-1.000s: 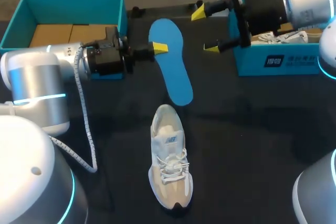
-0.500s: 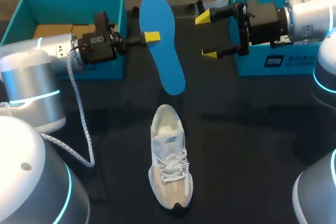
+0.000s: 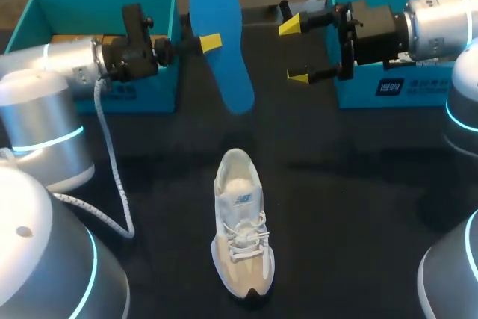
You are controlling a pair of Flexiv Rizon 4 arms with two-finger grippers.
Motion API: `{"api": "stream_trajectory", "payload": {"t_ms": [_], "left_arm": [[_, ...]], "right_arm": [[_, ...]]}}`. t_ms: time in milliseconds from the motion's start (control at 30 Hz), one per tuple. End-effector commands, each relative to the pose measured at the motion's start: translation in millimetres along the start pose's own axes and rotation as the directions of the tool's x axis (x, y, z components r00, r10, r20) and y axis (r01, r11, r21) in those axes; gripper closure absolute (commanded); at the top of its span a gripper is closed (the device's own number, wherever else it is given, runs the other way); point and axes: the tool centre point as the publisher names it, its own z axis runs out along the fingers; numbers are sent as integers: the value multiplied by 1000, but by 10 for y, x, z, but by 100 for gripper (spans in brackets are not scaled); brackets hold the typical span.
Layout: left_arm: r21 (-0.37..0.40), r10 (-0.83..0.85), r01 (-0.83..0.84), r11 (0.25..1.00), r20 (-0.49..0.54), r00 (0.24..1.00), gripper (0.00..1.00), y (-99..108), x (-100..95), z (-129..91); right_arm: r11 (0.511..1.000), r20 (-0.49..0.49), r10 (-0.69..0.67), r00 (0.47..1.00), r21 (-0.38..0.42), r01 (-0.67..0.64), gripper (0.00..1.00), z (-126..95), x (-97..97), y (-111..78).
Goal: Take the shoe out of the shoebox, open the shoe tongue, remove and reinsert the insole, then place the shoe into the shoebox
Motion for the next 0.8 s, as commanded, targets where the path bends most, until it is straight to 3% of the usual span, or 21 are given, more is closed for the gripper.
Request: {"api": "stream_trajectory", "payload": {"t_ms": [33, 200, 333, 800], "left_arm": [[-23, 126, -127, 992, -52, 991, 100, -19, 58, 9], [-56, 369, -379, 924, -143, 918, 100, -148, 92, -74], [-39, 611, -631, 774, -215, 762, 100, -162, 101, -228], [-39, 611, -631, 774, -215, 762, 100, -162, 101, -228]], "right_arm": [[1000, 1, 1, 1000, -1, -1, 0, 16, 3, 5], [1000, 1, 1, 1000, -1, -1, 0, 16, 3, 5], [1000, 1, 1, 1000, -1, -1, 0, 16, 3, 5], [1000, 1, 1, 1000, -1, -1, 0, 16, 3, 5]]}}
